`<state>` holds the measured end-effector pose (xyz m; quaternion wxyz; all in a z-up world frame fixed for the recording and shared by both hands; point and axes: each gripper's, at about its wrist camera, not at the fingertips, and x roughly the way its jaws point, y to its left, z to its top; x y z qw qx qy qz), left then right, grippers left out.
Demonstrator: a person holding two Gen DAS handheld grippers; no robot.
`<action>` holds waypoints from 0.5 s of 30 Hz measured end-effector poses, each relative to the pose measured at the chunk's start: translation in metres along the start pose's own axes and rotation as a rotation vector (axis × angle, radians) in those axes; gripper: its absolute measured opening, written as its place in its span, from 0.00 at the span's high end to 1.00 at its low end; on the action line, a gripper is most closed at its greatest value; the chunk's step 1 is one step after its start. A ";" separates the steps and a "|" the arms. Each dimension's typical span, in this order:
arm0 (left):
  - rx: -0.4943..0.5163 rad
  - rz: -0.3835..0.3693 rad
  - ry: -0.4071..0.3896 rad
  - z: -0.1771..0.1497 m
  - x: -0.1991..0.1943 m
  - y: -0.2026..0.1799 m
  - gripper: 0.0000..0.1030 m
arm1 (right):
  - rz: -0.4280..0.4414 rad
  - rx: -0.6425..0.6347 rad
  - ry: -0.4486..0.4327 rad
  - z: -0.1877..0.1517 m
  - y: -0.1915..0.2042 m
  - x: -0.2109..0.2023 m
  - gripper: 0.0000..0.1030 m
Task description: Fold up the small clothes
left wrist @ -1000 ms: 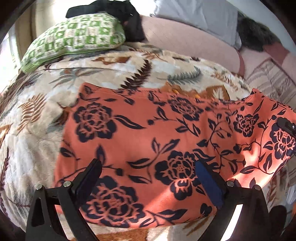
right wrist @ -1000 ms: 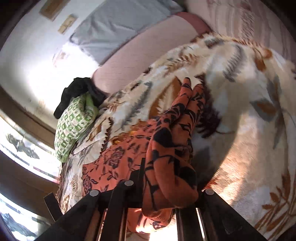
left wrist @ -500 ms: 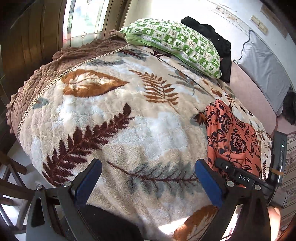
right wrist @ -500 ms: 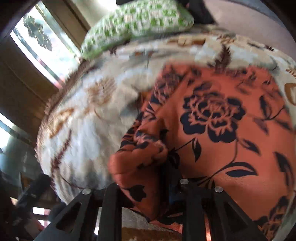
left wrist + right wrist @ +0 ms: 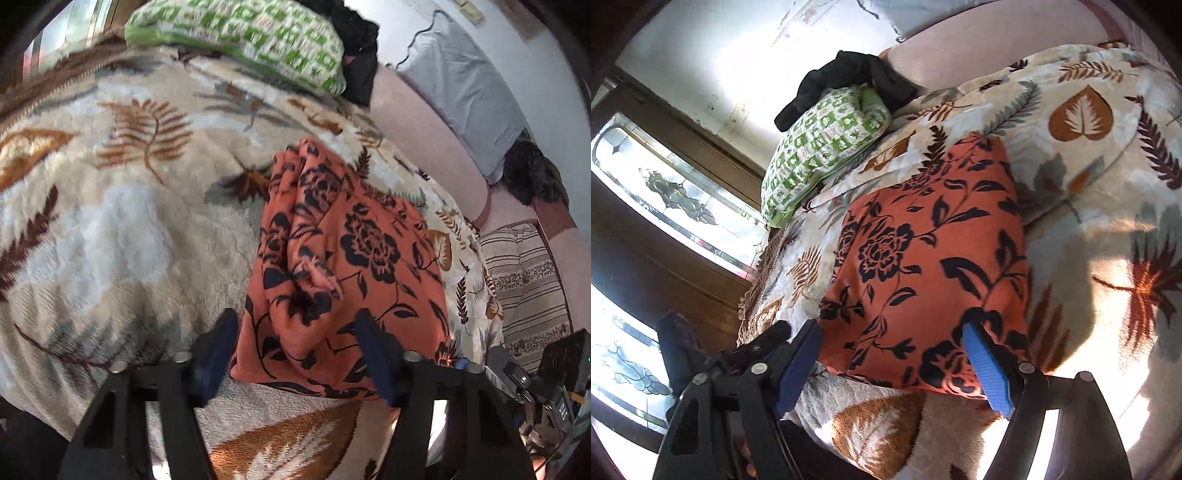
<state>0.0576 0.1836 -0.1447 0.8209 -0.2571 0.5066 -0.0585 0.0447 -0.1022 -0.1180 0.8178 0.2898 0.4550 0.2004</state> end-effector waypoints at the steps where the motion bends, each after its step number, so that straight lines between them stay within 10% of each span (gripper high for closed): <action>1: -0.039 0.016 0.034 -0.002 0.012 0.007 0.74 | -0.002 0.017 -0.002 -0.001 -0.009 -0.003 0.21; 5: -0.076 -0.032 -0.006 -0.008 -0.003 0.009 0.93 | 0.017 0.091 0.024 -0.005 -0.040 -0.011 0.21; 10: -0.092 0.051 0.057 -0.021 0.013 0.020 0.91 | 0.073 0.186 0.065 -0.010 -0.076 -0.004 0.21; 15: -0.004 0.107 -0.046 -0.015 -0.023 -0.010 0.78 | 0.199 0.305 0.086 0.001 -0.103 0.004 0.21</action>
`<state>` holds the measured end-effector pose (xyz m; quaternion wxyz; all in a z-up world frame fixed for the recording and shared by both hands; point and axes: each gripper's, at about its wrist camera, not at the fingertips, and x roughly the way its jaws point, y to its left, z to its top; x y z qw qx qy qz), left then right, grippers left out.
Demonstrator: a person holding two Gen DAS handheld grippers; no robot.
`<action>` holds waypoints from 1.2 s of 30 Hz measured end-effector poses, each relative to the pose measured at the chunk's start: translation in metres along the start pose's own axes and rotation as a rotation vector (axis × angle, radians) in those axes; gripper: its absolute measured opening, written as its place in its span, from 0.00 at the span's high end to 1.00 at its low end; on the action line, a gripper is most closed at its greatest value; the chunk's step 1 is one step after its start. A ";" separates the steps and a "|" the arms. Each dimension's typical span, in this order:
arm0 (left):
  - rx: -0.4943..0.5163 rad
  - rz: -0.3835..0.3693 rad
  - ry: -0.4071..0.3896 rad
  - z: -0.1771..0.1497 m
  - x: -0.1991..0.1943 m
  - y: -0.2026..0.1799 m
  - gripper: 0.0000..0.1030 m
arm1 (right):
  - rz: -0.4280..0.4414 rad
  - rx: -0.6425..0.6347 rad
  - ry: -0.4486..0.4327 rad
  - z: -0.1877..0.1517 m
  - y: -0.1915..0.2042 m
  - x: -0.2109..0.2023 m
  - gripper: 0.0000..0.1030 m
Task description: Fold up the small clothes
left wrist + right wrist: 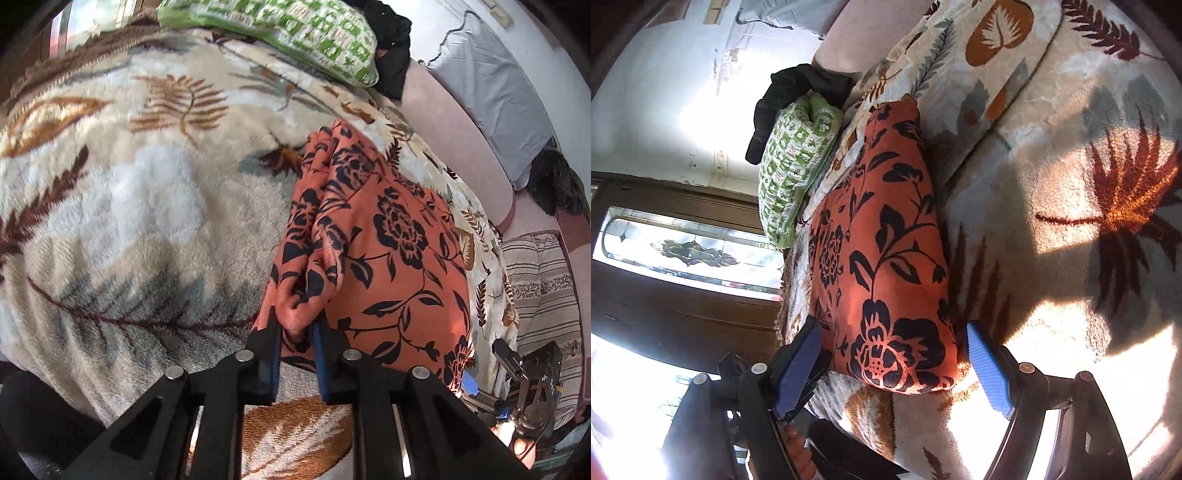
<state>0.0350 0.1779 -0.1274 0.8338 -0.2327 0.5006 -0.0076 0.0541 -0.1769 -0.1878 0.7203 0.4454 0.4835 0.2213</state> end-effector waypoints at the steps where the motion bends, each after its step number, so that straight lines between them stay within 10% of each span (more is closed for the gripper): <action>1: 0.037 0.005 -0.044 0.004 -0.011 -0.009 0.70 | 0.008 0.010 -0.003 0.007 -0.002 0.000 0.20; 4: 0.132 -0.011 -0.125 0.016 -0.029 -0.036 0.49 | 0.052 0.061 0.001 0.029 -0.009 0.006 0.18; 9: 0.283 -0.014 -0.131 0.034 0.003 -0.074 0.46 | 0.080 0.146 0.107 0.043 -0.016 0.041 0.17; 12: 0.266 0.118 0.012 0.031 0.056 -0.061 0.60 | 0.017 0.079 0.099 0.038 -0.007 0.045 0.59; 16: 0.282 0.140 -0.016 0.024 0.057 -0.054 0.62 | -0.155 -0.102 0.084 0.026 0.013 0.045 0.66; 21: 0.277 0.133 -0.022 0.023 0.057 -0.052 0.62 | -0.094 -0.025 0.077 0.041 -0.001 0.032 0.48; 25: 0.276 0.131 -0.026 0.024 0.057 -0.053 0.62 | -0.031 -0.026 -0.033 0.078 0.017 0.019 0.11; 28: 0.268 0.121 -0.026 0.025 0.056 -0.052 0.62 | -0.040 0.044 0.035 0.111 0.008 0.057 0.11; 30: 0.263 0.118 -0.024 0.025 0.056 -0.051 0.62 | -0.063 0.052 0.090 0.122 0.000 0.081 0.23; 31: 0.262 0.116 -0.024 0.025 0.055 -0.050 0.62 | -0.066 0.050 0.108 0.122 0.001 0.088 0.65; 36: 0.270 0.108 -0.029 0.024 0.055 -0.051 0.62 | -0.220 -0.101 0.062 0.109 0.022 0.088 0.67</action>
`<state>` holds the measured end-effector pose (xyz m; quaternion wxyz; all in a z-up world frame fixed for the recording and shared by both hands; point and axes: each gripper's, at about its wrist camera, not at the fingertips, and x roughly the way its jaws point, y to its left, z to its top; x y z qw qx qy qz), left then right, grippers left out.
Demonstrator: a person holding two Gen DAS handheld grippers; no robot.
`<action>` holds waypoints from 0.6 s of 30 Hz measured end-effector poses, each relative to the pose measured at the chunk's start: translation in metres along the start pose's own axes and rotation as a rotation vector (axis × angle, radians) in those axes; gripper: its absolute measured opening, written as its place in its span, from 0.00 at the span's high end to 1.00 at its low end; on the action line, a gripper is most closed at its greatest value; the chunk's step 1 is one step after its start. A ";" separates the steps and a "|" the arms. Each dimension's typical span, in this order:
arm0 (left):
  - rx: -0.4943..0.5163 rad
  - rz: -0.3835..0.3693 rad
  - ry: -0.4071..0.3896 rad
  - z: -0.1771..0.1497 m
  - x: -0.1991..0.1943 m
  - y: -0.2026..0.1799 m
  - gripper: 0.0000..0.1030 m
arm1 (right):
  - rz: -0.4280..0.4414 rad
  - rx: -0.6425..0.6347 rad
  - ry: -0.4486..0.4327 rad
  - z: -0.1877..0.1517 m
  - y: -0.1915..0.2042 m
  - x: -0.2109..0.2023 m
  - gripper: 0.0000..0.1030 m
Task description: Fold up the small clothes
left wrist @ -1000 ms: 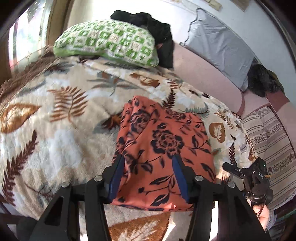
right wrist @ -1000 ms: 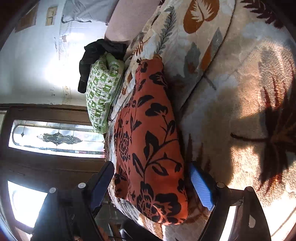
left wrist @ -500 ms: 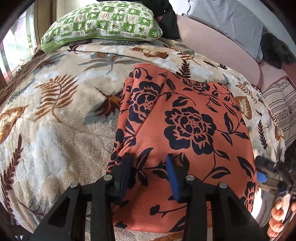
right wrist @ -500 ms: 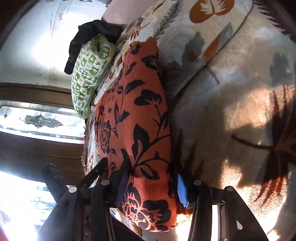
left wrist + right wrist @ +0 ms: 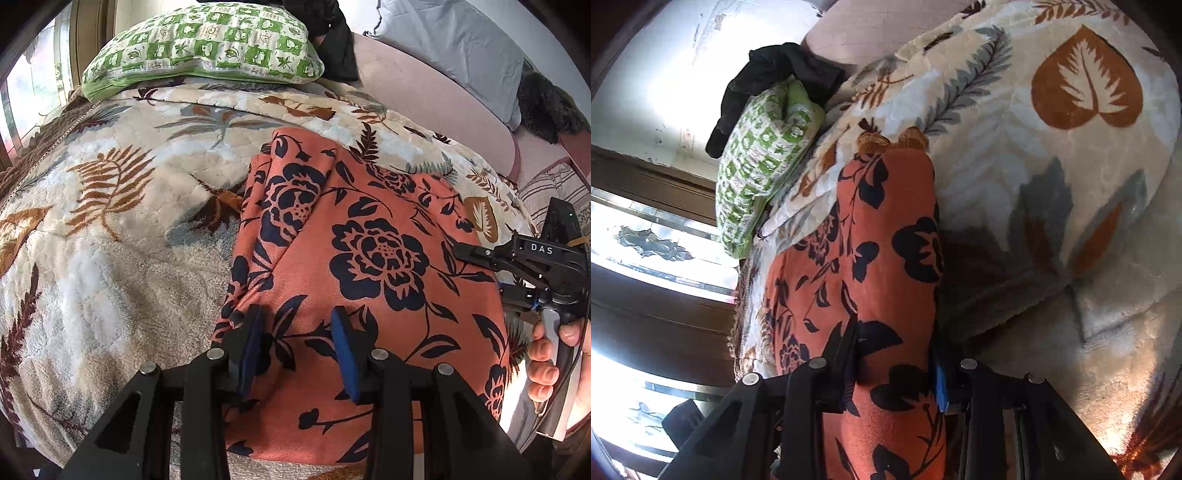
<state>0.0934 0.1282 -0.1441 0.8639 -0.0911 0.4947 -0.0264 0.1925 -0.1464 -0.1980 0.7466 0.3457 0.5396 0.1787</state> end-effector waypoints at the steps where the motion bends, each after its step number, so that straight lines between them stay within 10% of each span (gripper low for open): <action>1: 0.002 0.002 -0.001 0.000 -0.001 0.000 0.62 | 0.004 0.025 0.006 0.002 -0.005 0.003 0.65; 3: -0.006 -0.008 -0.002 0.000 -0.001 0.002 0.62 | 0.030 0.031 -0.016 0.000 -0.002 -0.004 0.59; 5: -0.006 -0.009 -0.002 0.000 -0.001 0.002 0.62 | 0.035 0.011 -0.033 -0.003 0.010 -0.015 0.19; 9: -0.007 -0.008 -0.004 -0.001 -0.001 0.003 0.62 | 0.066 0.036 -0.061 -0.024 0.009 -0.032 0.14; 11: -0.007 -0.009 -0.004 -0.001 -0.001 0.002 0.62 | 0.043 0.060 0.012 -0.034 -0.002 -0.016 0.18; 13: 0.000 -0.008 -0.005 -0.001 -0.001 0.002 0.62 | 0.059 0.040 0.075 -0.043 -0.004 -0.004 0.61; 18: -0.004 -0.003 -0.003 -0.001 -0.001 0.001 0.62 | -0.040 -0.058 0.050 -0.046 0.017 -0.007 0.61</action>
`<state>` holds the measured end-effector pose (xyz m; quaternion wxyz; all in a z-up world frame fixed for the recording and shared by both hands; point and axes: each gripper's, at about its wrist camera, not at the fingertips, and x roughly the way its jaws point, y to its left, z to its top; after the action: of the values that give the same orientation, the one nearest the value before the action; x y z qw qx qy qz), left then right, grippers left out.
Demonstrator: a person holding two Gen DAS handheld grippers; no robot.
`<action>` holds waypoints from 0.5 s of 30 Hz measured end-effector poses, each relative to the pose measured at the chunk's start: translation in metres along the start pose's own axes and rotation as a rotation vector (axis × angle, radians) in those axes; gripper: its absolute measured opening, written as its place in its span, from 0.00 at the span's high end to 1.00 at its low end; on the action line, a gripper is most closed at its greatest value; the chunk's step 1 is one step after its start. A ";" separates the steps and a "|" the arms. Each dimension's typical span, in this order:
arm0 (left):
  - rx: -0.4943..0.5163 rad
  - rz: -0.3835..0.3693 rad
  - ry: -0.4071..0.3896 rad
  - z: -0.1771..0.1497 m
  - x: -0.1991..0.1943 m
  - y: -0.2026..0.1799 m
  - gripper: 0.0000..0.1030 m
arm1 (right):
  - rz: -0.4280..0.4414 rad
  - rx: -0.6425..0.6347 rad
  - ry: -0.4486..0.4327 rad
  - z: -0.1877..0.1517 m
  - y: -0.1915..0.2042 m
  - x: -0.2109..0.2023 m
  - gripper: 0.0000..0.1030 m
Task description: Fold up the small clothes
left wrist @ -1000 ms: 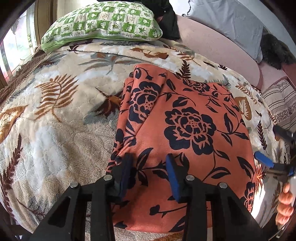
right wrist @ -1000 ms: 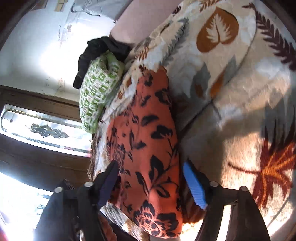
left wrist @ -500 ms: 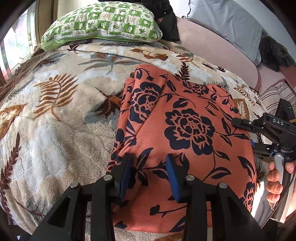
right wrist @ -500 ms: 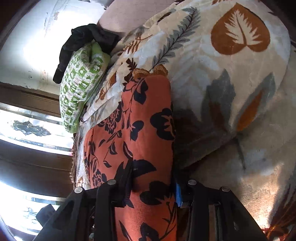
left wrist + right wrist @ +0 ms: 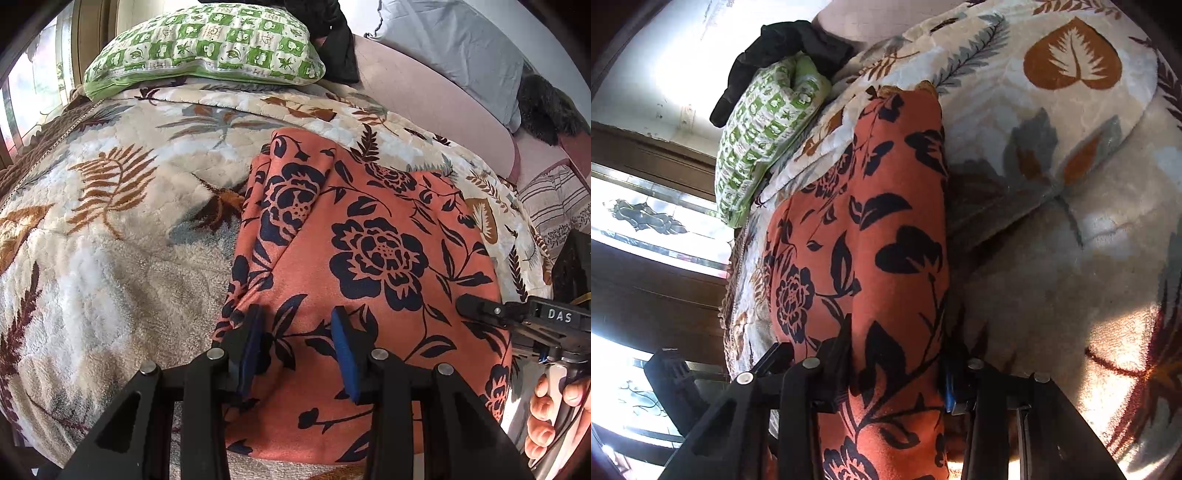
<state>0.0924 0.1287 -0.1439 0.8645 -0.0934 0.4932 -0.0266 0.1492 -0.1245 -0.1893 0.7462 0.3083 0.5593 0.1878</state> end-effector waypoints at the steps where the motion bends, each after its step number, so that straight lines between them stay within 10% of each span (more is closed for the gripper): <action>1: 0.007 0.008 -0.002 0.000 0.000 -0.001 0.62 | -0.019 -0.001 0.016 0.000 -0.005 0.006 0.57; 4: 0.006 0.003 0.003 0.001 -0.001 0.000 0.62 | -0.026 0.028 -0.014 -0.006 -0.012 -0.003 0.29; 9: 0.014 0.009 -0.002 0.000 -0.001 -0.001 0.62 | -0.078 -0.060 -0.123 -0.017 0.009 -0.044 0.28; 15: -0.117 -0.131 -0.029 0.003 -0.034 0.023 0.61 | 0.069 -0.150 -0.164 -0.026 0.055 -0.066 0.20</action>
<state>0.0769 0.1566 -0.1181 0.8611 -0.1761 0.4741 -0.0531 0.1085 -0.1184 -0.1098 0.8034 0.2850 0.4701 0.2288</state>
